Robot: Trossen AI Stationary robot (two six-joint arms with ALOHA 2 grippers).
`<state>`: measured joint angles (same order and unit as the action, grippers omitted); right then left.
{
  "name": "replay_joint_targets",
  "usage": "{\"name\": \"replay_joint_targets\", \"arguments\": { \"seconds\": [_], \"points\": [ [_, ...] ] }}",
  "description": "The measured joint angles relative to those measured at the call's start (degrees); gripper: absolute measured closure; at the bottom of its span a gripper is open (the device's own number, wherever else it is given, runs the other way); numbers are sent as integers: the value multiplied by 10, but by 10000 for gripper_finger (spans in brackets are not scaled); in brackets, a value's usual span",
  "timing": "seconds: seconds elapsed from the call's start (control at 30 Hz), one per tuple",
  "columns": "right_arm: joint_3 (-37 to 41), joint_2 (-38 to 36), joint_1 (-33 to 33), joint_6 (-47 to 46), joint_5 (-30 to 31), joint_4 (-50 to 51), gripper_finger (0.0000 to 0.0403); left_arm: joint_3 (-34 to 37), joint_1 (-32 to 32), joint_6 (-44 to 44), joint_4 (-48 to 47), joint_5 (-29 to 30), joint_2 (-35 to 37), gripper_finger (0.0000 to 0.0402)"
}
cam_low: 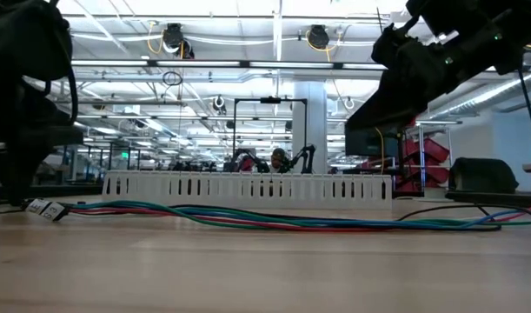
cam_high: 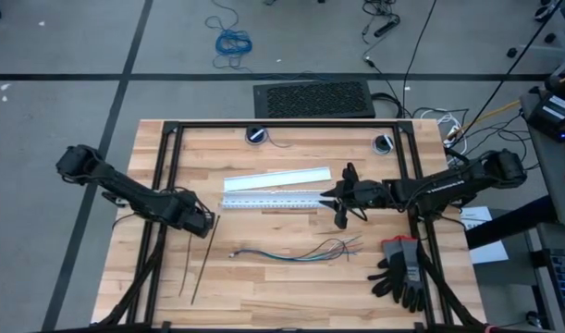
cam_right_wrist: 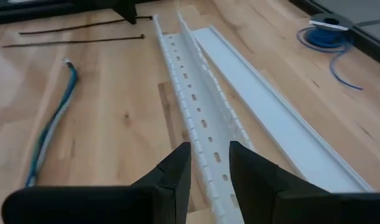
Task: Ziptie cables
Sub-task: Wrap the left black zip tie around the colored cable wires
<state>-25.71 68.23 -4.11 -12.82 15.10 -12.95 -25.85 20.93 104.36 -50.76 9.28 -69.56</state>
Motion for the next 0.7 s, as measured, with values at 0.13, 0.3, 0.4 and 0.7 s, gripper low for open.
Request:
{"name": "replay_joint_targets", "arguments": {
  "seconds": [0.13, 0.3, 0.4, 0.7],
  "points": [
    [0, 0, -1, 0, 11, 1, 315, 0, 0, 2, 16, 3, -3, 263],
    [0, 0, -1, 2, 13, 4, 352, 1, 0, 0, 38, 11, -3, 357],
    [0, 0, -1, 4, 13, 14, 384, 2, 4, -29, 58, 37, -4, 394],
    [0, 0, -1, -8, 13, 26, 402, -37, 11, -57, 62, 112, -8, 400]
  ]
}}
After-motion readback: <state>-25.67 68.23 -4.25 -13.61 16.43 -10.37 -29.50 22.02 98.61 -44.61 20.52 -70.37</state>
